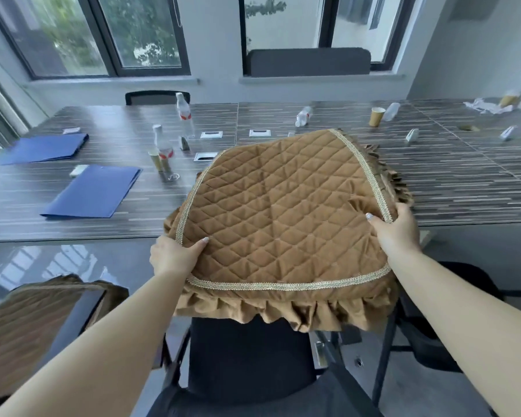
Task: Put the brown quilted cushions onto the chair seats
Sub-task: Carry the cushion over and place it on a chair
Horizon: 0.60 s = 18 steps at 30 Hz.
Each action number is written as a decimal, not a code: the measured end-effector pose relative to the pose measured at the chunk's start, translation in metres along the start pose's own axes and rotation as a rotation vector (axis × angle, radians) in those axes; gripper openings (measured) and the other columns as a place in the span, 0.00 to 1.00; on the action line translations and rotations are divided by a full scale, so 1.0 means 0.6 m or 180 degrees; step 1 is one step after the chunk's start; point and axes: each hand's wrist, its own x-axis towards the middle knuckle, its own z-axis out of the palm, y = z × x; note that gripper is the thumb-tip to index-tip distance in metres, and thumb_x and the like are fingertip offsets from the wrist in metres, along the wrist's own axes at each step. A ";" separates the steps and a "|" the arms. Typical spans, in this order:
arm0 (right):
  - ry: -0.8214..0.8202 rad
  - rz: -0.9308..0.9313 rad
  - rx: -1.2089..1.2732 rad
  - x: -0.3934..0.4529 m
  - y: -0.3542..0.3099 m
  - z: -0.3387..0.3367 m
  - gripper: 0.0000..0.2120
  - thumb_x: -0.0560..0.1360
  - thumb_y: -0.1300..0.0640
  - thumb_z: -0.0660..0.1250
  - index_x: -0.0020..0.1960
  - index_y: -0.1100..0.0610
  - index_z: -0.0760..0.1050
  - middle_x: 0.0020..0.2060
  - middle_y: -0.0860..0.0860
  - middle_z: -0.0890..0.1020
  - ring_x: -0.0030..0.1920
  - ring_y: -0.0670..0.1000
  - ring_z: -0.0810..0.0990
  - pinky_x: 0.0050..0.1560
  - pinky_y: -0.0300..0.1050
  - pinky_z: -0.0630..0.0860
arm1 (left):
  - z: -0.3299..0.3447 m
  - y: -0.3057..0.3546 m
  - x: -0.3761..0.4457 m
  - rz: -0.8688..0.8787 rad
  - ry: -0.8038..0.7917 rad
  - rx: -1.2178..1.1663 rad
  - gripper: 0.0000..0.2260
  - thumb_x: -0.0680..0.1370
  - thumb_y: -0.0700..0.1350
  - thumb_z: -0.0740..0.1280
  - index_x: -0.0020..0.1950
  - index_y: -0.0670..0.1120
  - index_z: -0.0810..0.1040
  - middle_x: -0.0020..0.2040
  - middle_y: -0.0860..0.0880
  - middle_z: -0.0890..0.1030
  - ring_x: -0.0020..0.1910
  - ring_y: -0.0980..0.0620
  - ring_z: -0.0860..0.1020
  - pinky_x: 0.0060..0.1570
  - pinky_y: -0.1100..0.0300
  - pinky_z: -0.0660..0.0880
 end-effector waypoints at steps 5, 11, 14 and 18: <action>-0.0112 -0.0164 0.0326 -0.082 -0.063 0.010 0.18 0.74 0.56 0.70 0.61 0.58 0.72 0.41 0.45 0.73 0.50 0.55 0.74 0.48 0.45 0.68 | -0.058 -0.047 -0.014 -0.0385 -0.0040 -0.0070 0.42 0.67 0.58 0.76 0.70 0.39 0.62 0.67 0.35 0.67 0.68 0.35 0.67 0.64 0.40 0.68; -0.0416 -0.0691 0.0221 -0.127 -0.129 0.011 0.20 0.72 0.56 0.71 0.62 0.58 0.73 0.48 0.49 0.77 0.50 0.52 0.75 0.48 0.42 0.67 | -0.083 -0.048 -0.054 0.0070 -0.0158 -0.0334 0.41 0.71 0.53 0.74 0.76 0.44 0.57 0.72 0.37 0.65 0.71 0.37 0.64 0.67 0.42 0.65; -0.0725 -0.1159 -0.0248 -0.146 -0.153 0.015 0.19 0.71 0.54 0.73 0.60 0.54 0.74 0.49 0.54 0.82 0.44 0.54 0.78 0.43 0.44 0.72 | -0.097 -0.005 -0.087 0.0900 -0.0179 -0.0305 0.37 0.72 0.55 0.72 0.76 0.46 0.59 0.73 0.42 0.66 0.72 0.43 0.64 0.69 0.45 0.64; -0.0988 -0.2118 -0.1410 -0.161 -0.185 0.010 0.15 0.71 0.51 0.72 0.56 0.48 0.75 0.49 0.50 0.83 0.49 0.57 0.80 0.42 0.46 0.72 | -0.119 0.055 -0.131 0.2373 0.0129 -0.0126 0.32 0.73 0.54 0.72 0.74 0.51 0.65 0.72 0.47 0.68 0.71 0.47 0.65 0.70 0.48 0.64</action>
